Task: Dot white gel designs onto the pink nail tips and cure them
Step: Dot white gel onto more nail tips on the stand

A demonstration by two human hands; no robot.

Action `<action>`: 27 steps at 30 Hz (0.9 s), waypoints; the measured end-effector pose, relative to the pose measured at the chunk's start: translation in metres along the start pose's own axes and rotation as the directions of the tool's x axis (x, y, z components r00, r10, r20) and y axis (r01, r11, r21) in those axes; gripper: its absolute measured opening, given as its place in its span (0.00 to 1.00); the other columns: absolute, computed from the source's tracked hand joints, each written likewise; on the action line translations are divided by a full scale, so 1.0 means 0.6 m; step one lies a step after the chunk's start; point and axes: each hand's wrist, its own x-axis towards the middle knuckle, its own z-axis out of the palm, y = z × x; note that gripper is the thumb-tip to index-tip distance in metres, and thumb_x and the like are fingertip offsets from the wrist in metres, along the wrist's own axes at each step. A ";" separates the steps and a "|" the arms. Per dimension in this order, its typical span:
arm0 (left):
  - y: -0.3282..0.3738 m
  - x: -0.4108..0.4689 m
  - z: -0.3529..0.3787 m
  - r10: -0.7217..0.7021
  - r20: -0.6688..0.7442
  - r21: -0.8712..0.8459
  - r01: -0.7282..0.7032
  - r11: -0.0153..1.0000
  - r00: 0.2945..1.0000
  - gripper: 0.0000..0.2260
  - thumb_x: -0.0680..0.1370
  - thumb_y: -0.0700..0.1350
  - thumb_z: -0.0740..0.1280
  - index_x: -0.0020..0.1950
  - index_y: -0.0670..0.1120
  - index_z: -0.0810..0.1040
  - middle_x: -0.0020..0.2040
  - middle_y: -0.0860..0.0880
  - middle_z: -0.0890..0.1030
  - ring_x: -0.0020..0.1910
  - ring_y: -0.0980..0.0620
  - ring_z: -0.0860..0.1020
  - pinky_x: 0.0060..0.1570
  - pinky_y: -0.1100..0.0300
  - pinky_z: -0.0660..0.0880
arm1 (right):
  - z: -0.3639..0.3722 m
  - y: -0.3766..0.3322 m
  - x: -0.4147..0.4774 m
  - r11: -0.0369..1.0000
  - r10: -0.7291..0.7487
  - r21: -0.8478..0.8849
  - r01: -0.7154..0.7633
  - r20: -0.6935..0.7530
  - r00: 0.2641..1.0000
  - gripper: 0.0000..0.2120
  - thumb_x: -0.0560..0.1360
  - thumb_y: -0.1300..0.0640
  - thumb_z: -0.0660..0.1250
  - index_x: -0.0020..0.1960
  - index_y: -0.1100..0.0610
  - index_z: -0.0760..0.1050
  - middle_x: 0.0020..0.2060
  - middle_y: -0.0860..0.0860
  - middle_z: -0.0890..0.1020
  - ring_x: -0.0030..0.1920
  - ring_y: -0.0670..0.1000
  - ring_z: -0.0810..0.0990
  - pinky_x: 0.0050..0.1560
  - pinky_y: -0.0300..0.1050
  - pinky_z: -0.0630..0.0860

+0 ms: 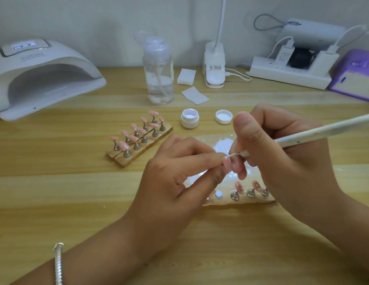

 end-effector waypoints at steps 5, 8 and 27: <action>-0.002 0.000 0.001 -0.023 -0.012 -0.011 0.023 1.000 1.000 0.06 0.78 0.46 0.68 0.49 0.56 0.85 0.42 0.57 0.81 0.45 0.50 0.75 0.45 0.54 0.73 | 0.000 -0.003 0.002 1.000 -0.002 0.021 0.002 -0.012 1.000 0.17 0.79 0.53 0.65 0.33 0.56 0.70 0.25 0.50 0.77 0.24 0.49 0.77 0.28 0.34 0.71; -0.003 -0.001 0.001 -0.037 -0.019 -0.017 0.036 0.999 0.999 0.06 0.78 0.46 0.68 0.48 0.53 0.86 0.42 0.57 0.81 0.46 0.50 0.75 0.45 0.54 0.73 | 0.000 -0.006 0.003 1.000 -0.002 0.020 0.002 -0.012 1.000 0.17 0.78 0.53 0.65 0.33 0.57 0.70 0.24 0.50 0.77 0.23 0.49 0.77 0.29 0.34 0.71; -0.005 0.000 0.002 -0.006 -0.019 -0.021 0.005 1.000 1.000 0.07 0.78 0.45 0.69 0.49 0.56 0.85 0.43 0.57 0.81 0.46 0.49 0.75 0.42 0.51 0.74 | 0.003 -0.009 0.001 0.999 0.008 -0.041 -0.008 -0.009 1.000 0.17 0.77 0.54 0.67 0.31 0.58 0.71 0.24 0.52 0.78 0.23 0.49 0.76 0.27 0.37 0.72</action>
